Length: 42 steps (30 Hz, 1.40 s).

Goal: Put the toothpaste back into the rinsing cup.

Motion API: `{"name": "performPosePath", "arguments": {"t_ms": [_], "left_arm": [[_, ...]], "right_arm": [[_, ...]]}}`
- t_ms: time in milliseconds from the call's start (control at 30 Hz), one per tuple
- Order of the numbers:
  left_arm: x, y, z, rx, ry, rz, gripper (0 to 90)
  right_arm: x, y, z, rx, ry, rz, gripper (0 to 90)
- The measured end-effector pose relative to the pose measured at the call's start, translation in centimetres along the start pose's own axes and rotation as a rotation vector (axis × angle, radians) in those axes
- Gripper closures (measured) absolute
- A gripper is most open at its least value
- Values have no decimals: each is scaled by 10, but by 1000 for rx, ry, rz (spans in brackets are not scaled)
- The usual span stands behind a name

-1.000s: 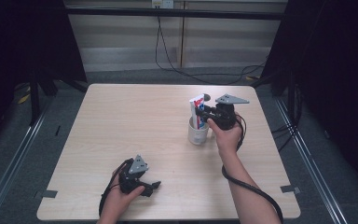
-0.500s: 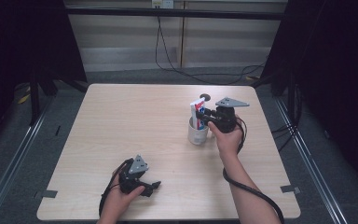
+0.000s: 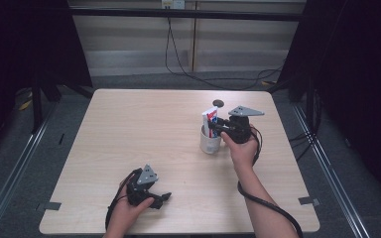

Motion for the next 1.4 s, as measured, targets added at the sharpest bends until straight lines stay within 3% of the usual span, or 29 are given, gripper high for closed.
{"name": "performPosePath", "arguments": {"t_ms": [1400], "left_arm": [[0, 0, 0, 1, 0, -3, 146]], "right_arm": [[2, -1, 14, -21, -57, 7, 664]]}}
Point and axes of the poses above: each handheld gripper's, and its own axes: x roughly forward along the jaws, z roughly out of its underside, y roughly to its right, the point moved 9 cm from there along x, roughly forward along the jaws, and after that the axes turned 13 degrees about -y, right-handed, at the moved point
